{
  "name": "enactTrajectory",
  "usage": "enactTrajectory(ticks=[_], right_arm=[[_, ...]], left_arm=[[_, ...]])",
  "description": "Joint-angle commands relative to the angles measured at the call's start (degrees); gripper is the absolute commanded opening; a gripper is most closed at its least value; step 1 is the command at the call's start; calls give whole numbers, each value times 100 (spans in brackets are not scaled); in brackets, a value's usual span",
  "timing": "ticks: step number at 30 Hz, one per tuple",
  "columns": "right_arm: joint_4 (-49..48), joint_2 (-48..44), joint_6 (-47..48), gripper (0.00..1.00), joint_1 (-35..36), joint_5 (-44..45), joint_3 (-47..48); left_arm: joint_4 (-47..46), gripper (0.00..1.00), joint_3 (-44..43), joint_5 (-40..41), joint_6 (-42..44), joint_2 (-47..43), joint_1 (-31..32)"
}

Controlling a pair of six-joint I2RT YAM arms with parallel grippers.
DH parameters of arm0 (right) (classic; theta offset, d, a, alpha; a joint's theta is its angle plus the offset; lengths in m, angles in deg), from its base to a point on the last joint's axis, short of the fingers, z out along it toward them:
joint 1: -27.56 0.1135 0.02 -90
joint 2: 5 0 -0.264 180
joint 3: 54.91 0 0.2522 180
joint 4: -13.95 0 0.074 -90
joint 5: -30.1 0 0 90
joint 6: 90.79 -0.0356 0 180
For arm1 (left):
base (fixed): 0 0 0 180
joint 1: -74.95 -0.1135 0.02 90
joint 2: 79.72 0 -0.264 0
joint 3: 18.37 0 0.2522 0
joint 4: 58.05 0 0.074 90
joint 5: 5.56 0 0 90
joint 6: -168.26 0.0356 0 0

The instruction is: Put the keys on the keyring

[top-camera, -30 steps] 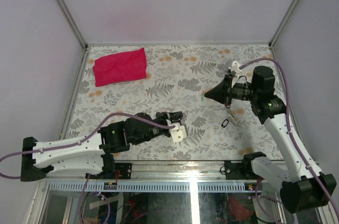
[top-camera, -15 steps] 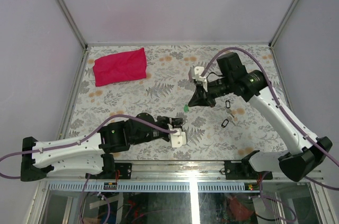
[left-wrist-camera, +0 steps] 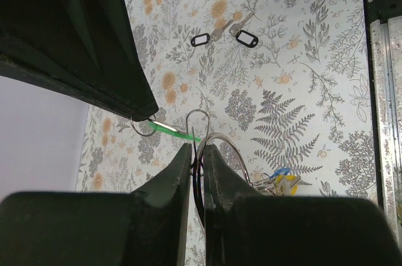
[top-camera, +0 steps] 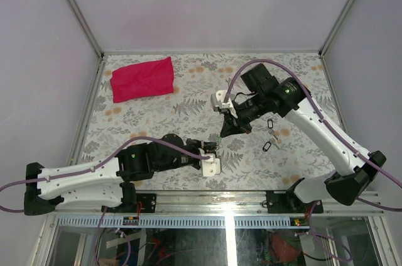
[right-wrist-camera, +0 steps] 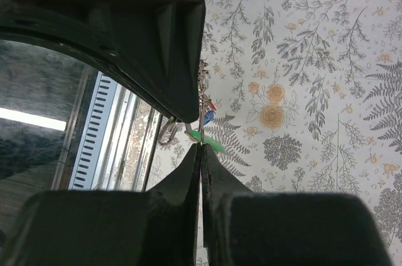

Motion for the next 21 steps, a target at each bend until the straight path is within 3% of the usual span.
enactTrajectory(ticks=[1,21], right_arm=[[288,-53,179,0,176,-39,297],[585,90,185,0,640,79,372]], left_arm=[[-127,0,-242,-121,58,-133,2],[-141,0,-236,-287,45,-211,-2]])
